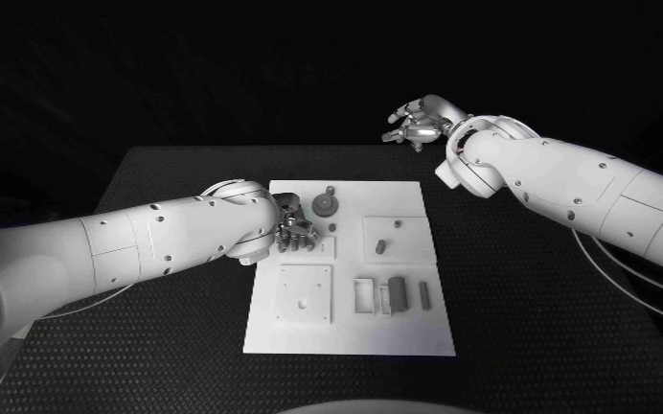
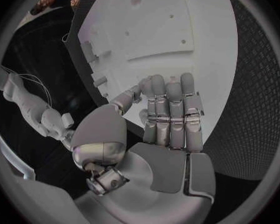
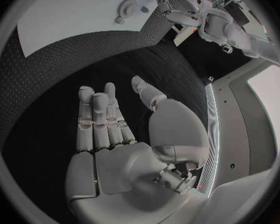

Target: Assemble the parts on the task board

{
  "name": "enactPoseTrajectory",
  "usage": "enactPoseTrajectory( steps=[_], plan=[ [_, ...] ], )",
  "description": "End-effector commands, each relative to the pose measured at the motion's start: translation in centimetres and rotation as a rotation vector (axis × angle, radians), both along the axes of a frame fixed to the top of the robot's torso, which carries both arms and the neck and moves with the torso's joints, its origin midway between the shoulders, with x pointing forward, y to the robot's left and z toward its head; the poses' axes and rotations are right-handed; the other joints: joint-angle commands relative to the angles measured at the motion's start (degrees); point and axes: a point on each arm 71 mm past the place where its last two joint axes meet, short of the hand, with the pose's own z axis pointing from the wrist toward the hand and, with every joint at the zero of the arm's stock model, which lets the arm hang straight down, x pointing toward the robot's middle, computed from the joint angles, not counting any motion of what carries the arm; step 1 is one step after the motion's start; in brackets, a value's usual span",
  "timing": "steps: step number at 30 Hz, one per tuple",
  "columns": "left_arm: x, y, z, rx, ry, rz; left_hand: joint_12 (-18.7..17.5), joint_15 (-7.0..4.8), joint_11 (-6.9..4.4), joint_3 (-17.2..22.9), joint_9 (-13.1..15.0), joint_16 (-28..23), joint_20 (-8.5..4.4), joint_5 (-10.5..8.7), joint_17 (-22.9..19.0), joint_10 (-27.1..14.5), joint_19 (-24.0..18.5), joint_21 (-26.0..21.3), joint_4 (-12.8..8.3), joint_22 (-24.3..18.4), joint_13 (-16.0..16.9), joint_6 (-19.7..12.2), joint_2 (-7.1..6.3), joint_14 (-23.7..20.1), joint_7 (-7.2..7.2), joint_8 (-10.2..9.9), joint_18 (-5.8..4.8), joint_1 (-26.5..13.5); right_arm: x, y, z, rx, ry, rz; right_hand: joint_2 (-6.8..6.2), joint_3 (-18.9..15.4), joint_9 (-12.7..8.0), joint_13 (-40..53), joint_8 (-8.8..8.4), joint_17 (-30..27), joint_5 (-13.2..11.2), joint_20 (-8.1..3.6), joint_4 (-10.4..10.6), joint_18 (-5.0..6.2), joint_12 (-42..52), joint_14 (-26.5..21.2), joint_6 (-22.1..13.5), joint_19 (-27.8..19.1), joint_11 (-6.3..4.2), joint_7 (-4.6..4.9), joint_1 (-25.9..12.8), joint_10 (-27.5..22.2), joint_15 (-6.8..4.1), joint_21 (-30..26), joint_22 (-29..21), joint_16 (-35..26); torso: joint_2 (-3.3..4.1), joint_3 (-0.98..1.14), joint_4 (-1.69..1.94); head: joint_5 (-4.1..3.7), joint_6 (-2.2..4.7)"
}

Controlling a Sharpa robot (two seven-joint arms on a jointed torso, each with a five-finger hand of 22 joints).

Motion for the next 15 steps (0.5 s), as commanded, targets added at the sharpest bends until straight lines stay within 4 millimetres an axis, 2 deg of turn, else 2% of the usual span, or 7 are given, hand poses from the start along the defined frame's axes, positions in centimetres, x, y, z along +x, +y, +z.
enactPoseTrajectory(
  steps=[1, 15],
  plan=[
    [-0.16, -0.11, -0.09, -0.004, 0.016, -0.018, 0.34, -0.19, -0.06, 0.07, -0.05, 0.26, -0.06, -0.36, -0.1, 0.23, 0.44, -0.36, 0.14, 0.1, -0.05, 0.0, -0.26, -0.34, -0.31, -0.02, -0.26, 0.36, -0.04, 0.09, 0.02, -0.008, 0.002, 0.014, 0.58, -0.32, -0.09, -0.09, 0.19, -0.07, 0.12, -0.3, -0.11, 2.12, 0.23, -0.33, 0.0, -0.08, 0.13, 2.31, -0.13, -0.35, -0.08, -0.2, 0.99, 0.34, -0.02, -0.01, -0.01, 0.0, -0.03],
    [-0.32, -0.03, -0.19, -0.003, 0.031, -0.033, 0.81, -0.22, -0.16, -0.37, 0.04, 0.76, -0.09, -0.56, -0.11, 0.49, 0.81, -0.48, -0.14, 0.48, 0.0, 0.35, -0.75, -0.15, -0.49, 0.38, -0.26, 0.63, -0.06, 0.11, -0.01, -0.009, 0.005, 0.016, 0.67, -0.34, -0.12, -0.11, 0.21, -0.1, 0.12, -0.3, -0.03, 2.12, 0.31, -0.3, -0.01, -0.04, 0.13, 2.31, -0.19, -0.32, -0.08, -0.19, 1.0, 0.39, -0.01, -0.04, 0.04, -0.04, -0.22]
  ],
)
